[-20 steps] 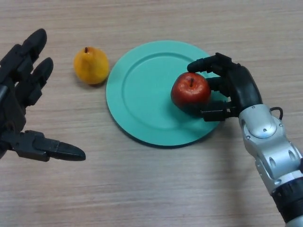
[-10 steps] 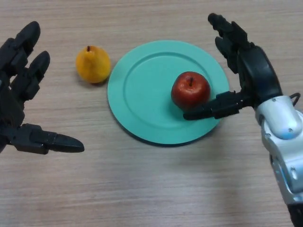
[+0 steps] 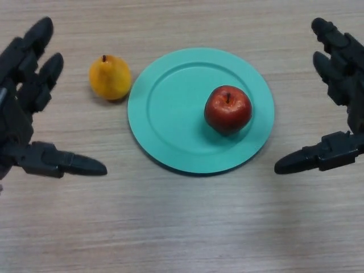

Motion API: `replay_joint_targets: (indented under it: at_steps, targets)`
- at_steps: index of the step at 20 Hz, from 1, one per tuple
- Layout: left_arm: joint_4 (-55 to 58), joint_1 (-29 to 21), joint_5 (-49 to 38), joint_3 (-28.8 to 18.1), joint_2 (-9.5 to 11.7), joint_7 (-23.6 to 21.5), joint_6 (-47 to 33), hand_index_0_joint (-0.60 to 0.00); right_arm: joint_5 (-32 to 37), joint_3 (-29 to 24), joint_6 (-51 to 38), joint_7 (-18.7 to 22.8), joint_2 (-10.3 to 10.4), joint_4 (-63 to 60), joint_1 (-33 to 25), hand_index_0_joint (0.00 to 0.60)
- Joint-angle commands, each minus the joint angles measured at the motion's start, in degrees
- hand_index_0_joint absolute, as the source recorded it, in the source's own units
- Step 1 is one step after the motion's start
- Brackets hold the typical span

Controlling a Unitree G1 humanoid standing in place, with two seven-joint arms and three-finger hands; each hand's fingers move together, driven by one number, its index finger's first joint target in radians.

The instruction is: Pick up the red apple and place it on the plate

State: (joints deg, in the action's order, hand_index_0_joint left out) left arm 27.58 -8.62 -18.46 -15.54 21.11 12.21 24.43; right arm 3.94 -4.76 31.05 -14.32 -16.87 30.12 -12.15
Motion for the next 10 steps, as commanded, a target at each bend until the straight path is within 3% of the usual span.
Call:
replay_joint_targets:
  at_steps: [1,6,10]
  targets:
    - [1.9,-3.6,2.4,-1.7,2.5,-2.2,-6.4,0.0,3.6,-4.2,-3.8,0.0,-2.2,3.8,-1.6,0.0]
    - [3.9,-4.5,3.5,-0.6,2.2,-2.4,-6.5,0.0,6.3,-4.0,-0.3,1.2,-2.5,6.3,-3.1,0.0]
    - [4.1,-4.8,1.4,-1.9,2.9,-1.9,-4.6,0.0,6.4,-3.3,-2.6,3.7,-2.2,4.7,-3.8,0.0]
